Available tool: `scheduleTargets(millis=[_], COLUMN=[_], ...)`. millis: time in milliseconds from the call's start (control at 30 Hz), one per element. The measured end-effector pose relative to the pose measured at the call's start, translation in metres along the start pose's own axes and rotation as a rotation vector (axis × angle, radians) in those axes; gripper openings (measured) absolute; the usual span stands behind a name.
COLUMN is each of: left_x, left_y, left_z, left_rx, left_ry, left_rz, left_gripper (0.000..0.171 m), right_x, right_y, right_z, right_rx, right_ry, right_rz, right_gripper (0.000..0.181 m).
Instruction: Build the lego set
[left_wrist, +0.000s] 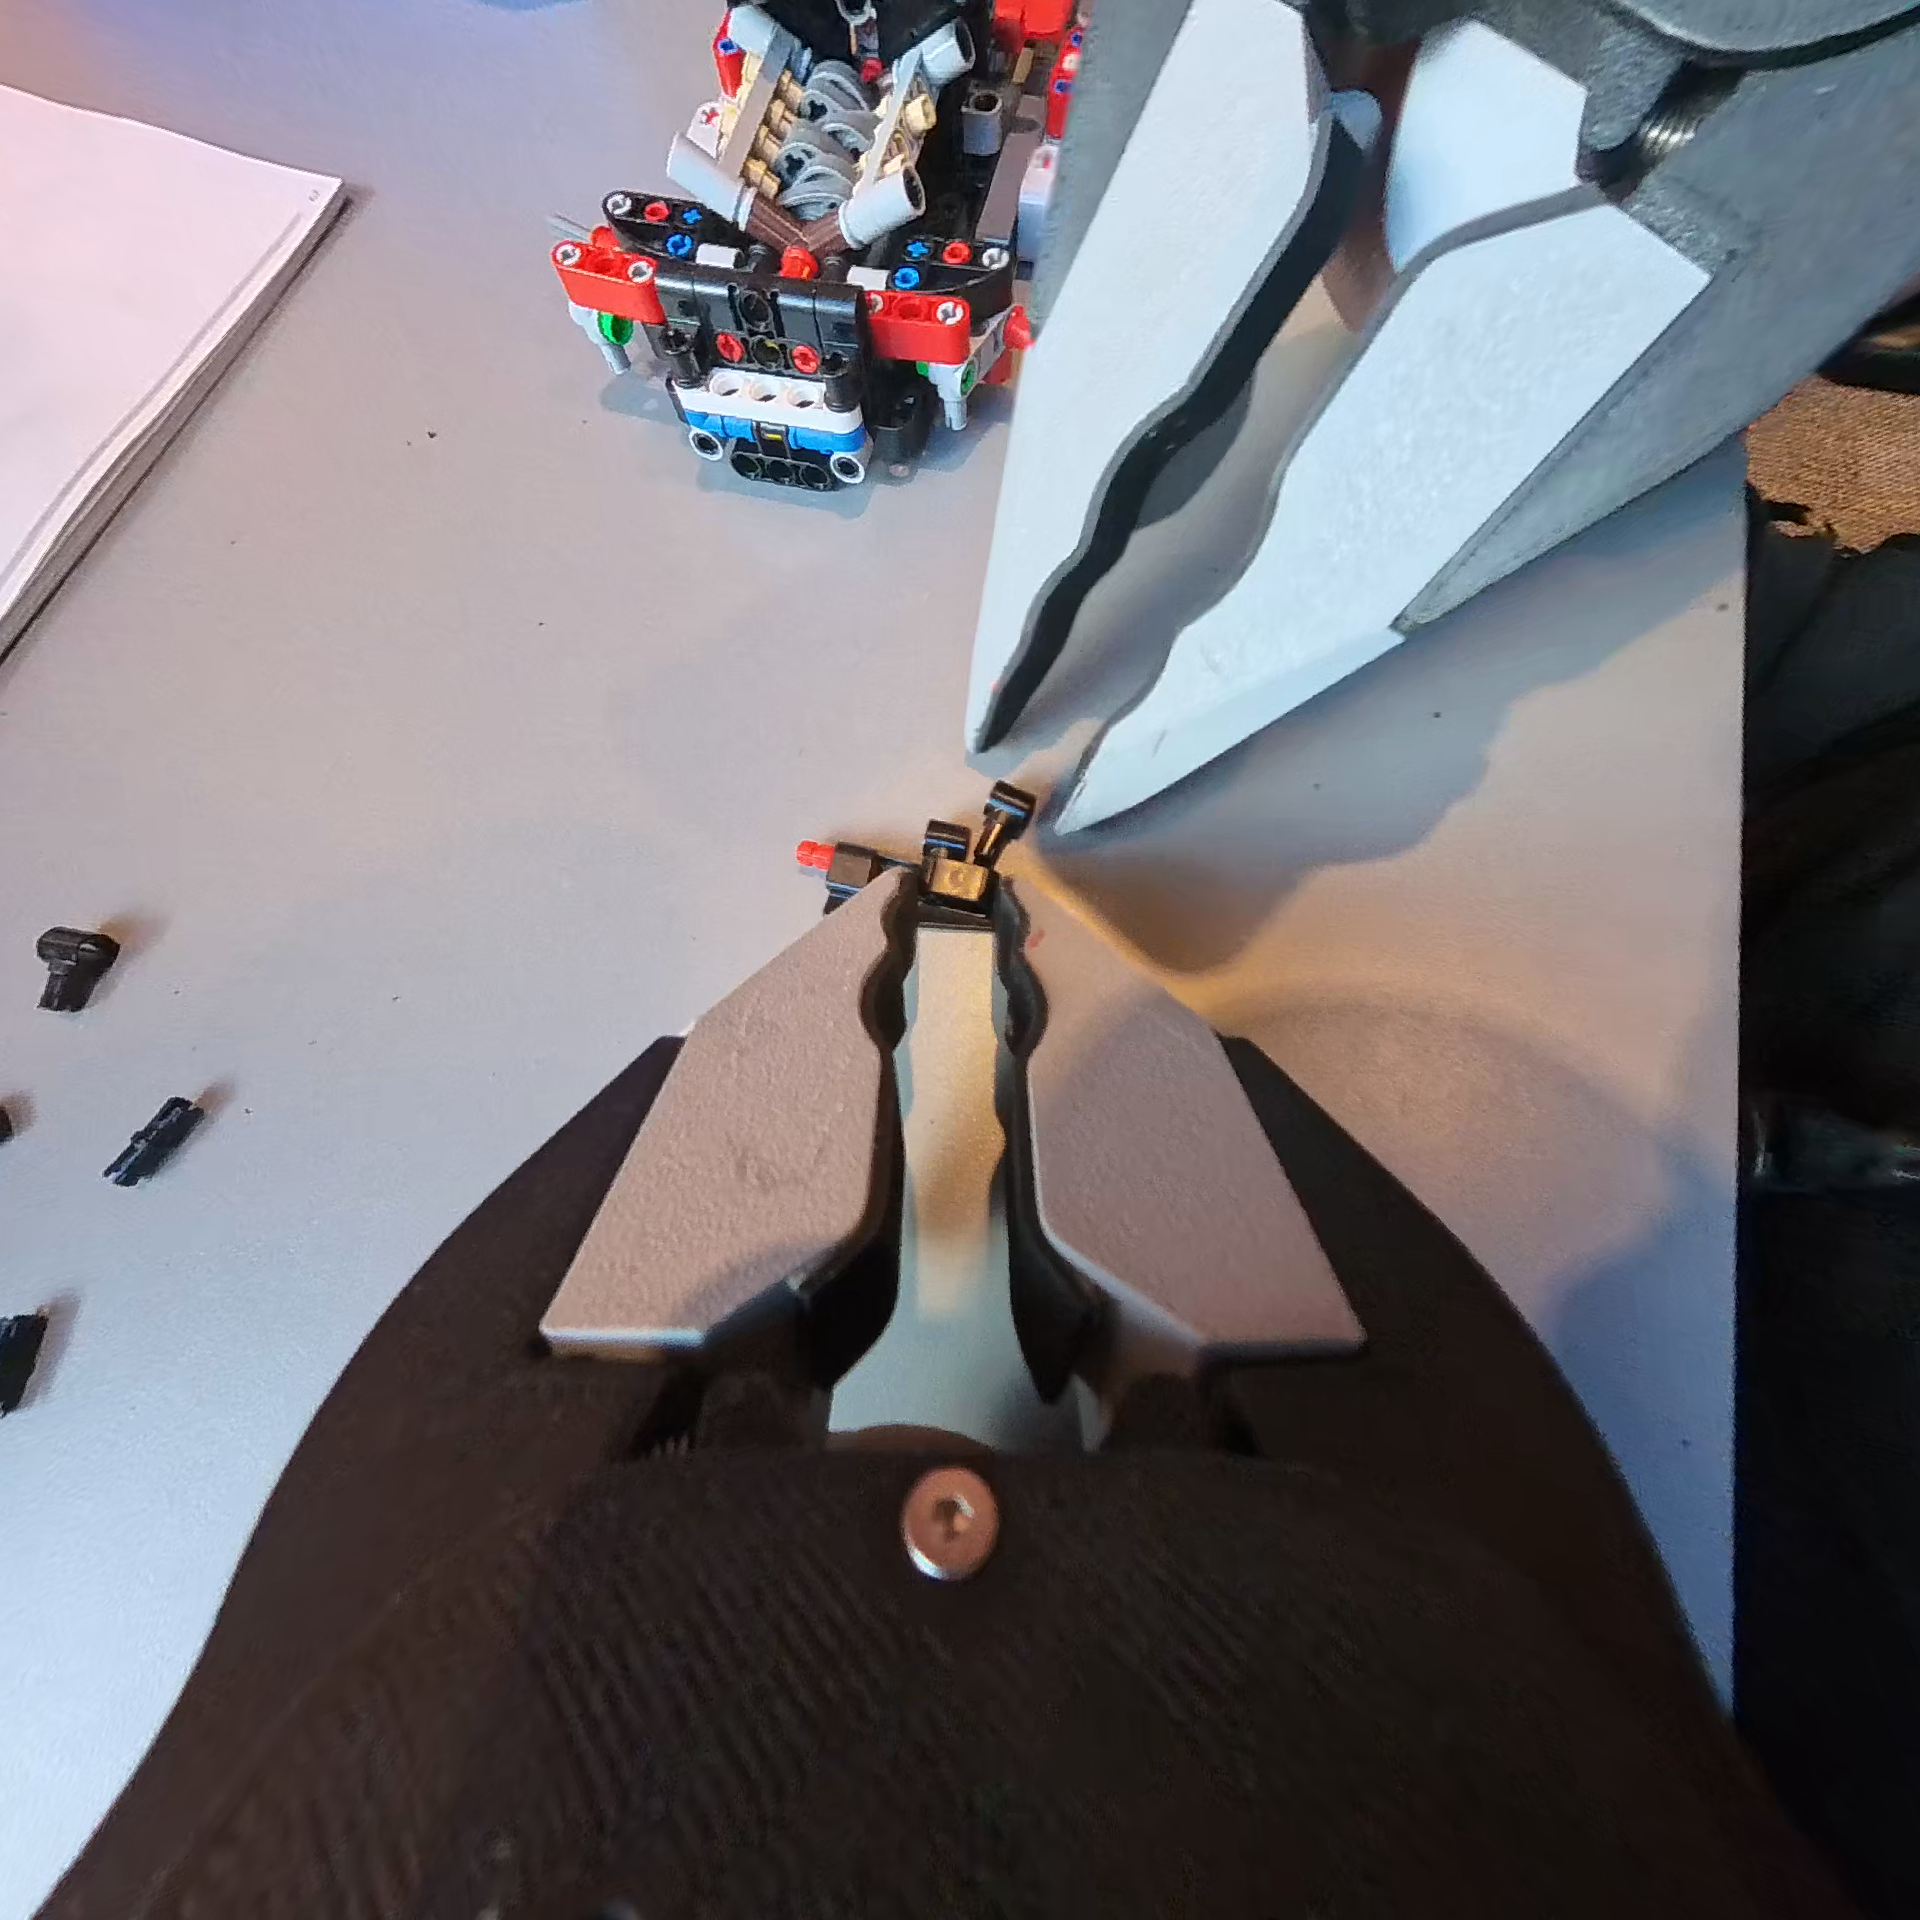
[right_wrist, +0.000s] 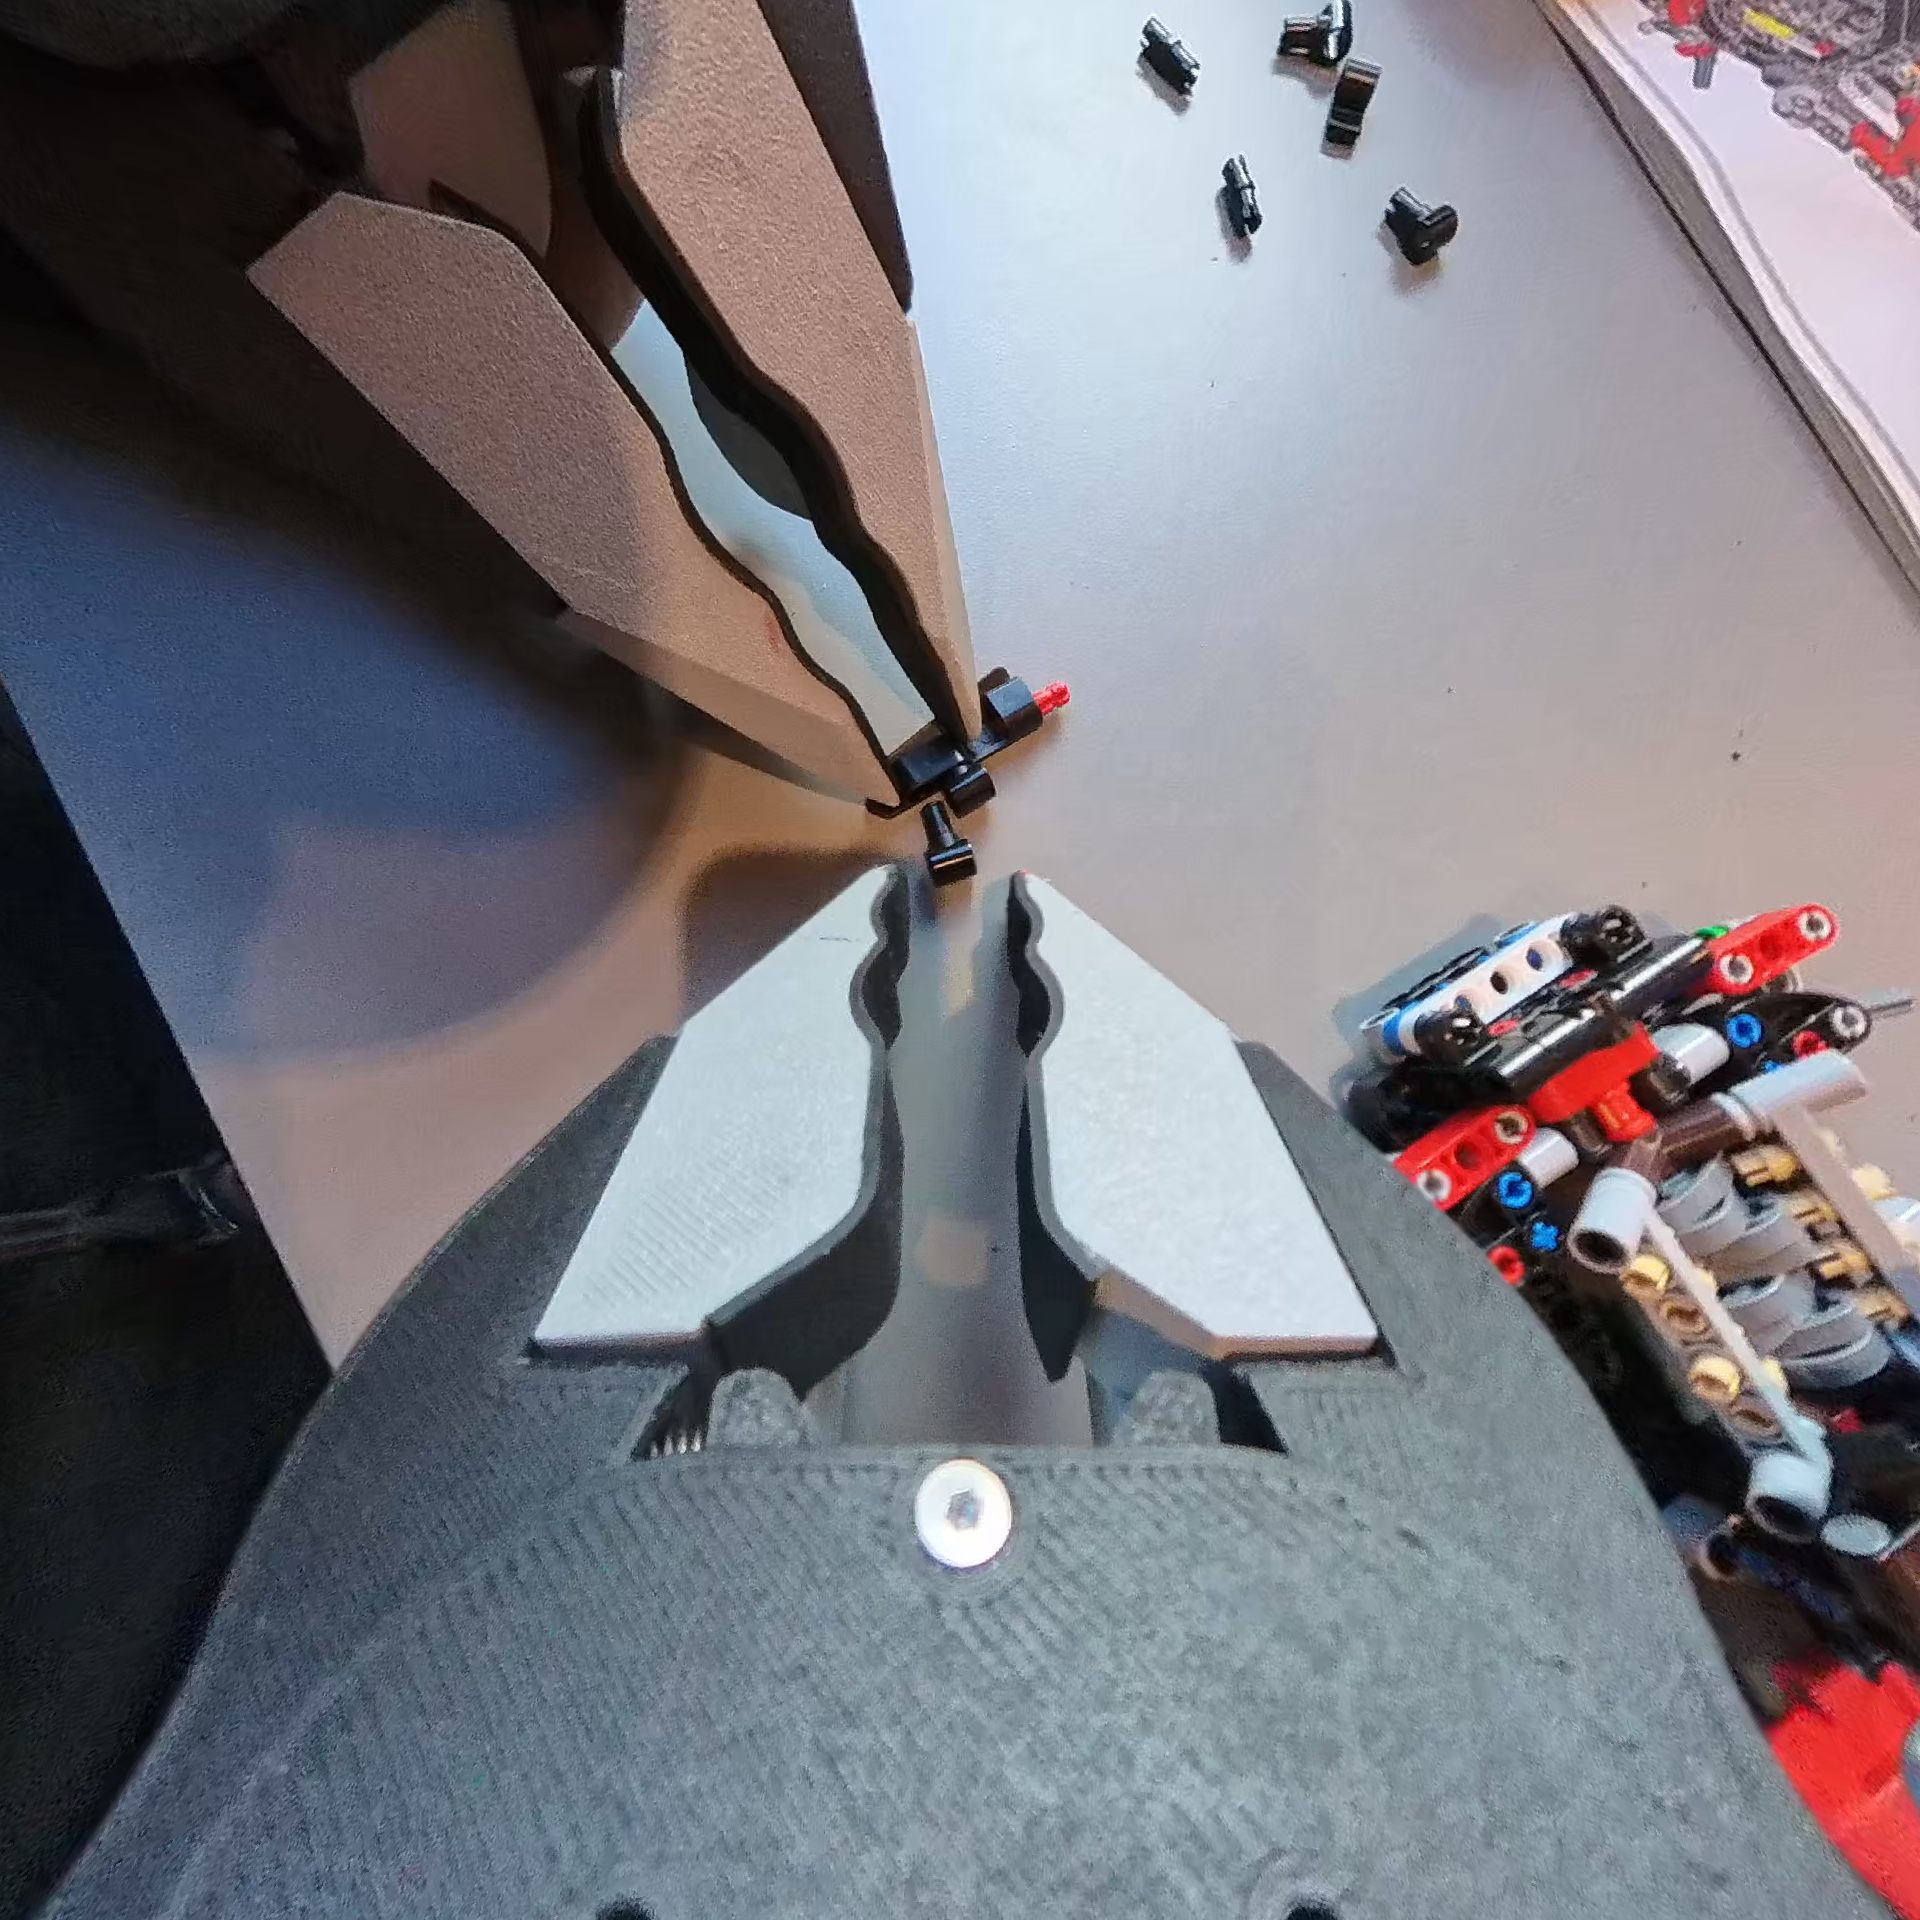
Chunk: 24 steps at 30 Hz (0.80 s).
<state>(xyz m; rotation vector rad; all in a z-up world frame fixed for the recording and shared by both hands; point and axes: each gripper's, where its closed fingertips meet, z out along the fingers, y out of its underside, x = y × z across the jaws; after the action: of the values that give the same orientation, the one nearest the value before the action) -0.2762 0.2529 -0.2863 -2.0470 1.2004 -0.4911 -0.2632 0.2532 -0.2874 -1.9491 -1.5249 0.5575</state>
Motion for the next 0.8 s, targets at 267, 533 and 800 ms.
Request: scheduleTargets(millis=[267,533,800], left_x=[0.0,-0.004,0.0], left_y=[0.0,0.001,0.002], left_z=[0.0,-0.002,-0.005], left_rx=[0.001,0.0,0.009], left_ry=[0.011,-0.028,-0.001], left_rz=[-0.005,0.018,0.03], left_gripper=[0.011,0.011,0.035], right_x=[-0.002,0.001,0.003], right_y=[-0.003,0.0,0.003], right_z=[0.005,-0.004,-0.021], right_rx=[0.013,0.041,0.095], right_ry=[-0.063,-0.138,-0.241], right_rz=[-0.113,0.062,0.225], right_gripper=[0.011,0.005,0.005])
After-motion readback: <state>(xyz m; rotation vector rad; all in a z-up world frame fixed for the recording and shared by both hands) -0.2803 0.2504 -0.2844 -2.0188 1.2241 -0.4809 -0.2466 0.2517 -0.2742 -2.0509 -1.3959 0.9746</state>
